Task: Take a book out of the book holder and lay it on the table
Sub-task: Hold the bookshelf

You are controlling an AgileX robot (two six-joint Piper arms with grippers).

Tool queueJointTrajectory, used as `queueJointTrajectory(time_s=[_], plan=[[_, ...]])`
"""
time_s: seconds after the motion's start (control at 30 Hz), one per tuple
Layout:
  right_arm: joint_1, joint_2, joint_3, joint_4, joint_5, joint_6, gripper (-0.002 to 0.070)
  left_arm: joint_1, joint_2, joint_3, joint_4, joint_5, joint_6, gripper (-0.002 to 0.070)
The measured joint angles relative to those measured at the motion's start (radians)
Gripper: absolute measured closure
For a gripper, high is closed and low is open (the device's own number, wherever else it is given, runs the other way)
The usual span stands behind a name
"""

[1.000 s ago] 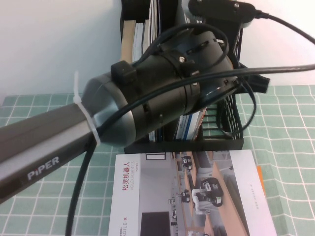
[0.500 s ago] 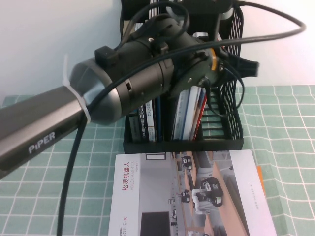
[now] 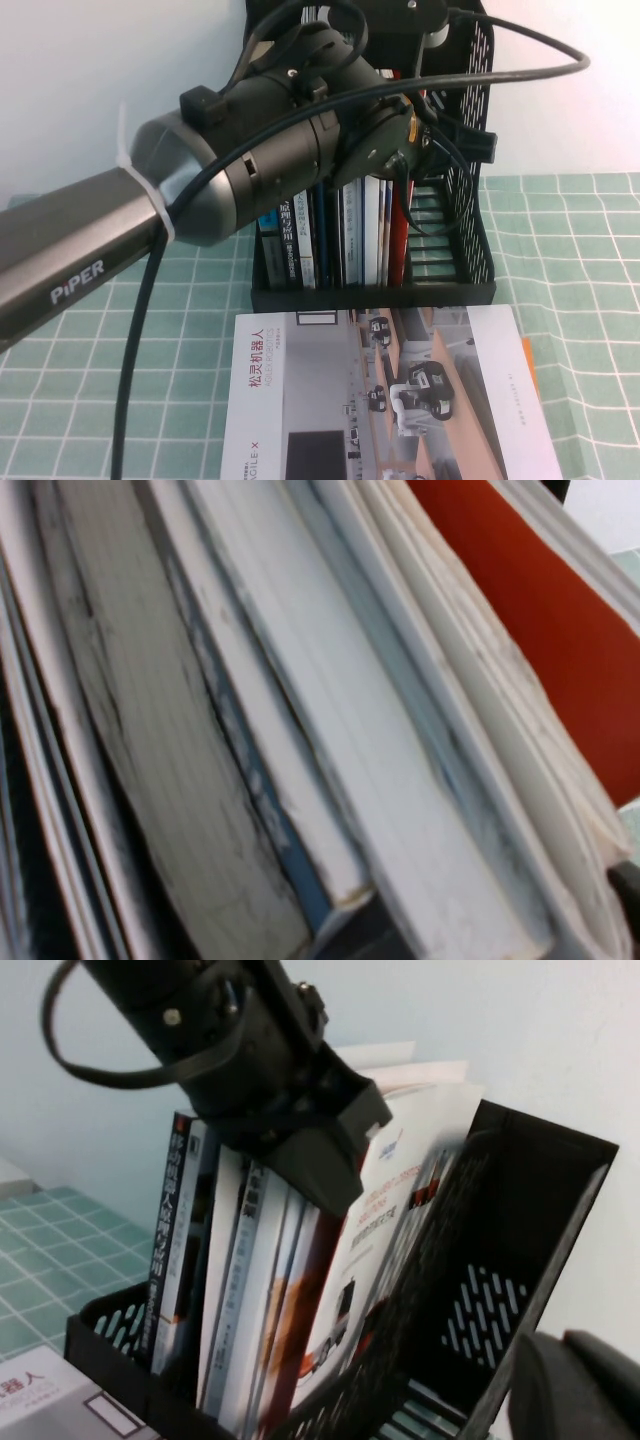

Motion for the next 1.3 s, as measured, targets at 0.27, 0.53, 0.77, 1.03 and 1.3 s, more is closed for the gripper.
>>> queueJointTrajectory(time_s=[0.27, 0.53, 0.77, 1.03, 1.3], plan=[[0.120, 0.221, 0.000, 0.151, -0.057, -0.192, 0.0678, 0.000, 0.000, 0.000, 0.013, 0.000, 0.002, 0.0676], [0.314, 0.390, -0.083, 0.290, 0.015, -0.411, 0.0678, 0.000, 0.000, 0.000, 0.021, 0.000, 0.004, 0.0676], [0.376, 0.509, -0.214, 0.383, 0.038, -0.444, 0.0678, 0.013, 0.000, 0.000, 0.023, -0.002, 0.005, 0.0676], [0.378, 0.699, -0.340, 0.460, -0.098, -0.401, 0.0450, 0.018, 0.000, 0.000, 0.023, -0.006, 0.007, 0.0676], [0.380, 0.824, -0.466, 0.462, -0.124, -0.349, 0.0301, 0.018, 0.000, 0.000, 0.034, -0.006, 0.009, 0.0676]])
